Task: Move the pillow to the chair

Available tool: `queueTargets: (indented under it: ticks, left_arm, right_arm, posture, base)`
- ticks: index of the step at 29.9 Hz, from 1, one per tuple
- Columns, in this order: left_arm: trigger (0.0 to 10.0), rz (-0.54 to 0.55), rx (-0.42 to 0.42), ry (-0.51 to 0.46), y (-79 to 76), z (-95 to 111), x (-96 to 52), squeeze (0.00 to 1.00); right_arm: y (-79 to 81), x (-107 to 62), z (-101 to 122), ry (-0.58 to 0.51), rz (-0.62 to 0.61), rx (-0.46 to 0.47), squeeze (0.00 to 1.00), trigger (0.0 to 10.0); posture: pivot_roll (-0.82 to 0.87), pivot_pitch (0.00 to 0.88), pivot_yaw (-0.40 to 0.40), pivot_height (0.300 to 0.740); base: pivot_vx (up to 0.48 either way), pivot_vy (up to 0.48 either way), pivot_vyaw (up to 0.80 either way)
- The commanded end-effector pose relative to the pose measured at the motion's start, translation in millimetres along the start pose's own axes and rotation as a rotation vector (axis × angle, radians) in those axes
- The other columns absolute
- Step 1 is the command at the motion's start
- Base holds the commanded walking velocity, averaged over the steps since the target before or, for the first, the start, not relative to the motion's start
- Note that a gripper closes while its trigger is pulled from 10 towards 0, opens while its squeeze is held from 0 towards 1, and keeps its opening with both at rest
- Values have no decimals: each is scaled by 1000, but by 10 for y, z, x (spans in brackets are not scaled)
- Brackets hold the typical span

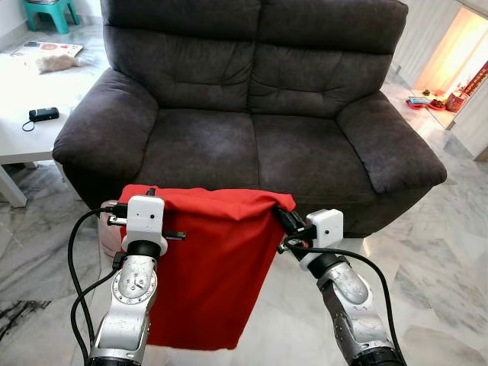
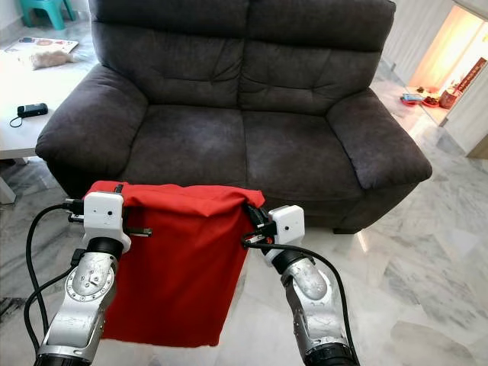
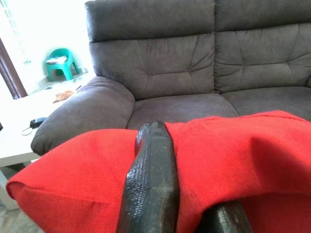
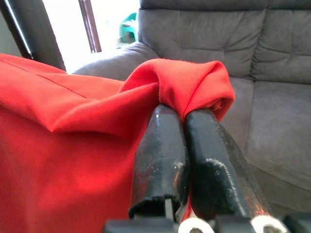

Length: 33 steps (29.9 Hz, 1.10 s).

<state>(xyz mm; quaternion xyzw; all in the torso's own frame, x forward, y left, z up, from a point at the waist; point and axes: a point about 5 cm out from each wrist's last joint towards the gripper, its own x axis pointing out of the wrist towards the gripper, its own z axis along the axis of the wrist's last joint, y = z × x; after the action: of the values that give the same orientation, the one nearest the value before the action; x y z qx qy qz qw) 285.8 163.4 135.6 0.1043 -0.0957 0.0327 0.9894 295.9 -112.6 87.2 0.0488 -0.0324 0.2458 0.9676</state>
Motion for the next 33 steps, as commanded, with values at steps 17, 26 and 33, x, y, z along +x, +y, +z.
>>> queueTargets:
  ticks: [17, 26, 33]
  left_arm:
    - [10000, 7, 13, -127, 35, 222, 108, 0]
    - [10000, 31, 36, -120, 153, 200, 94, 0]
    - [10000, 35, 34, -124, 150, 214, 116, 0]
  right_arm:
    - [-93, 121, 260, -90, -34, -38, 0, 10000]
    - [-129, 192, 317, -95, -60, -44, 0, 10000]
    - [-164, 228, 348, -99, -83, -37, 0, 10000]
  posture:
    - [155, 0, -150, 740]
    - [153, 0, -165, 740]
    - [147, 5, -170, 740]
  base:
    - [0, -239, 0]
    - [0, -270, 0]
    - [0, -269, 0]
